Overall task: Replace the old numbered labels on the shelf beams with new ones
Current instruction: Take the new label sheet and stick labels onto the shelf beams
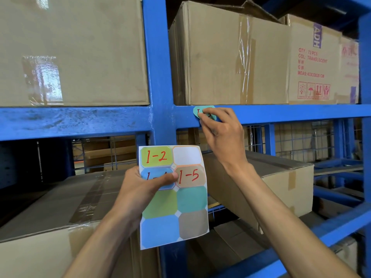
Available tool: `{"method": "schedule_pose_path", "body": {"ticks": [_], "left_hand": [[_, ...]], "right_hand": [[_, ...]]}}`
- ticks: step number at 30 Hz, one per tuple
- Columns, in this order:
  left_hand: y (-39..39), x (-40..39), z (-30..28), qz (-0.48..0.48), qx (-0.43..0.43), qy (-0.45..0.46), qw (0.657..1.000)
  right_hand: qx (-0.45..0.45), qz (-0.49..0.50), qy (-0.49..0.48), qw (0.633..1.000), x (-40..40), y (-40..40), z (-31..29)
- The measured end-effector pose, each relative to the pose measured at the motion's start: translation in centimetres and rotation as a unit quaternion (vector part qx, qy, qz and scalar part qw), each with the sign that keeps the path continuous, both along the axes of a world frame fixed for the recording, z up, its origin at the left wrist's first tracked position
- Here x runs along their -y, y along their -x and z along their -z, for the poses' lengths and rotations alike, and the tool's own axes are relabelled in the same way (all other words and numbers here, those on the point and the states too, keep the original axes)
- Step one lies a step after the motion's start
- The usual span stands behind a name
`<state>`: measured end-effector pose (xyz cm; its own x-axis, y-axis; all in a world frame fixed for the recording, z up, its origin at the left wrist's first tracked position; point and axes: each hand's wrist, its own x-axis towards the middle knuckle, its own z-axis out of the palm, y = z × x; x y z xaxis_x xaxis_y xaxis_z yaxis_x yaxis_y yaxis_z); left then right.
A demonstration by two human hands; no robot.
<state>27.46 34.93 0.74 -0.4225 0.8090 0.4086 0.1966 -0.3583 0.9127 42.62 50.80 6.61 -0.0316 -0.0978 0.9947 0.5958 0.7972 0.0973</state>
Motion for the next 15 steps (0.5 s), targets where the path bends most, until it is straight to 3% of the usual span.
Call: {"method": "schedule_pose_path", "body": {"ticks": [9, 15], "left_hand": [[-0.5, 0.4, -0.2, 0.005, 0.003, -0.007, 1.000], [-0.9, 0.8, 0.0, 0.003, 0.001, -0.004, 1.000]], "right_hand": [[0.063, 0.059, 0.043, 0.995, 0.9, -0.6, 0.1], [0.115, 0.029, 0.039, 0.992, 0.5, -1.4, 1.3]]}}
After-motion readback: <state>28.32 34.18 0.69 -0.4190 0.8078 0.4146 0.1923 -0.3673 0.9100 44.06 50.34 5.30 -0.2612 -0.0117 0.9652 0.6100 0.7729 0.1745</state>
